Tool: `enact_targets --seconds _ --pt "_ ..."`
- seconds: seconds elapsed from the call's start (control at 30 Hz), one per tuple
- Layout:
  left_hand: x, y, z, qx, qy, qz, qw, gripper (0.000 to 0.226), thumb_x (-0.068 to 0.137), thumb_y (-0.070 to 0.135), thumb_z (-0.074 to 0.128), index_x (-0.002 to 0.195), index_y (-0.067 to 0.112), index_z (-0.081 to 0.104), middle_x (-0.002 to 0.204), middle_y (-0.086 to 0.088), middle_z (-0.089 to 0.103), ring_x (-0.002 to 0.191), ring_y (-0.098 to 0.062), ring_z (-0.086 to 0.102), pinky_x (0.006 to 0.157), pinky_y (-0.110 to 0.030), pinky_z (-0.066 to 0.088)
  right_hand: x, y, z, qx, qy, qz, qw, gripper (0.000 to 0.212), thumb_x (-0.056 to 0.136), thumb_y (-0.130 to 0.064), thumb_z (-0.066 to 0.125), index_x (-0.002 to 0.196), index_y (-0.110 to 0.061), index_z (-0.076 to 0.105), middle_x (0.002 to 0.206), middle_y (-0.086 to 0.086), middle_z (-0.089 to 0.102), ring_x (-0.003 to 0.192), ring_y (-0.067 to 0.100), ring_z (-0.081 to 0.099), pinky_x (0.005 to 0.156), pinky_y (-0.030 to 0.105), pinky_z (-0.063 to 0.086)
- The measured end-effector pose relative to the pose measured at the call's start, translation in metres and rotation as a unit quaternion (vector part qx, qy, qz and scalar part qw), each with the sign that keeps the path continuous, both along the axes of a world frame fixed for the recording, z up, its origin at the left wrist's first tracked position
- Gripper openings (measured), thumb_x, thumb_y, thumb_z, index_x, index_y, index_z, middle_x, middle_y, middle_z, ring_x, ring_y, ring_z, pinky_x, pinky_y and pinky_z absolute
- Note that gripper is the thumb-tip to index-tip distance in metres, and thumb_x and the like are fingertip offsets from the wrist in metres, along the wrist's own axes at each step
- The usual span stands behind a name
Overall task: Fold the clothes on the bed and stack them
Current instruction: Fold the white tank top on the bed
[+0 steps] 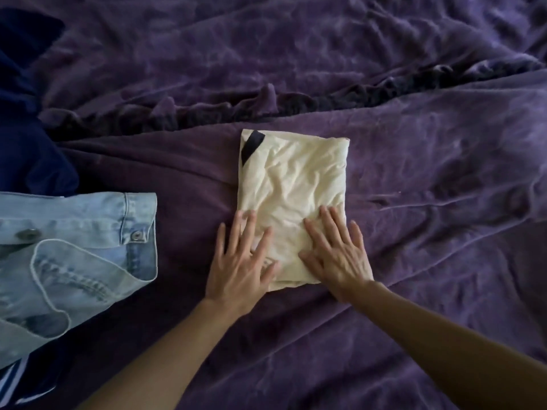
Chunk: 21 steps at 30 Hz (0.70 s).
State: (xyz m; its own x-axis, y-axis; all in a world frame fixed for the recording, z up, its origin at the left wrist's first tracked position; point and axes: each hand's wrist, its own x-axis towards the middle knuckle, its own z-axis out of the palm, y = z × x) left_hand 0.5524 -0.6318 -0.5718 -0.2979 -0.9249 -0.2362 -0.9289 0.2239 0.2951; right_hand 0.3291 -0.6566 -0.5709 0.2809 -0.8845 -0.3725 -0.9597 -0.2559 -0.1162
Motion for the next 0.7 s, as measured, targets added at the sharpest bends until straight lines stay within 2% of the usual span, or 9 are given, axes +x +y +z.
enact_targets --seconds 0.1,0.17,0.27,0.37,0.43,0.5,0.6,0.67,0.7 --pt "-0.008 -0.066 0.009 -0.078 -0.01 -0.039 0.996 0.055 0.094 0.042 0.04 0.144 0.019 0.041 0.157 -0.015 0.022 0.145 -0.033 0.018 0.113 -0.058 0.021 0.014 -0.051 0.005 -0.057 -0.031 0.017 0.998 0.061 0.095 -0.056 0.029 0.15 -0.029 0.023 0.161 0.01 0.012 0.149 0.026 0.006 0.114 0.056 0.016" --pt "-0.004 -0.117 0.005 -0.053 -0.04 -0.036 0.997 0.058 0.094 0.044 0.035 0.148 0.02 0.033 0.159 -0.01 0.015 0.147 -0.03 0.012 0.115 -0.057 0.015 0.022 -0.095 0.003 -0.068 -0.025 0.013 0.997 0.063 0.095 -0.056 0.03 0.151 -0.028 0.022 0.161 0.01 0.01 0.149 0.026 0.004 0.114 0.057 0.014" --pt "0.009 -0.165 -0.006 0.027 -0.076 -0.018 0.997 0.065 0.097 0.052 0.028 0.152 0.02 0.015 0.161 0.001 0.002 0.148 -0.026 0.002 0.117 -0.055 0.005 0.005 -0.146 -0.006 -0.006 0.026 -0.038 0.999 0.069 0.094 -0.062 0.025 0.153 -0.029 0.009 0.162 0.002 -0.002 0.149 0.02 -0.006 0.116 0.056 0.006" --pt "0.01 -0.178 -0.008 0.025 -0.056 0.016 0.998 0.065 0.098 0.051 0.026 0.152 0.019 0.012 0.161 -0.005 0.007 0.147 -0.025 0.008 0.117 -0.052 0.007 -0.02 -0.17 -0.006 0.028 0.049 -0.079 0.995 0.076 0.092 -0.069 0.023 0.154 -0.027 0.007 0.162 0.0 0.0 0.149 0.017 -0.002 0.117 0.05 0.009" --pt "0.008 -0.186 -0.005 0.02 -0.044 0.05 0.998 0.066 0.098 0.05 0.03 0.152 0.019 0.012 0.16 -0.009 0.012 0.146 -0.025 0.011 0.117 -0.051 0.01 -0.018 -0.181 0.002 0.034 0.023 -0.101 0.994 0.081 0.089 -0.069 0.035 0.153 -0.026 0.01 0.162 0.0 0.009 0.148 0.017 0.007 0.114 0.048 0.016" --pt "0.005 -0.197 -0.001 0.028 -0.021 0.059 0.998 0.073 0.093 0.052 0.042 0.152 0.02 0.013 0.157 -0.01 0.022 0.145 -0.027 0.017 0.115 -0.05 0.016 -0.011 -0.19 0.012 0.022 -0.02 -0.132 0.991 0.086 0.083 -0.064 0.055 0.151 -0.026 0.018 0.155 0.002 0.029 0.141 0.024 0.029 0.108 0.047 0.029" --pt "-0.002 -0.21 0.018 0.069 0.015 0.058 0.996 0.088 0.079 0.05 0.068 0.149 0.022 0.022 0.148 -0.009 0.039 0.135 -0.031 0.034 0.107 -0.045 0.029 -0.006 -0.197 0.023 0.061 -0.088 -0.201 0.974 0.082 0.073 -0.042 0.077 0.142 -0.02 0.039 0.135 0.008 0.052 0.119 0.028 0.052 0.093 0.037 0.047" --pt "-0.007 -0.213 0.034 0.127 0.034 0.078 0.988 0.088 0.07 0.04 0.078 0.144 0.02 0.033 0.141 -0.009 0.047 0.13 -0.03 0.042 0.102 -0.04 0.037 -0.006 -0.195 0.033 0.099 -0.095 -0.218 0.966 0.061 0.069 -0.03 0.079 0.123 -0.012 0.059 0.119 0.011 0.06 0.102 0.025 0.059 0.076 0.03 0.049" --pt "-0.008 -0.212 0.043 0.148 0.048 0.091 0.984 0.078 0.067 0.034 0.082 0.135 0.018 0.046 0.132 -0.01 0.055 0.124 -0.03 0.049 0.096 -0.036 0.043 -0.007 -0.19 0.041 0.111 -0.109 -0.22 0.963 0.047 0.069 -0.027 0.079 0.11 -0.009 0.065 0.108 0.01 0.063 0.091 0.023 0.061 0.067 0.027 0.047"
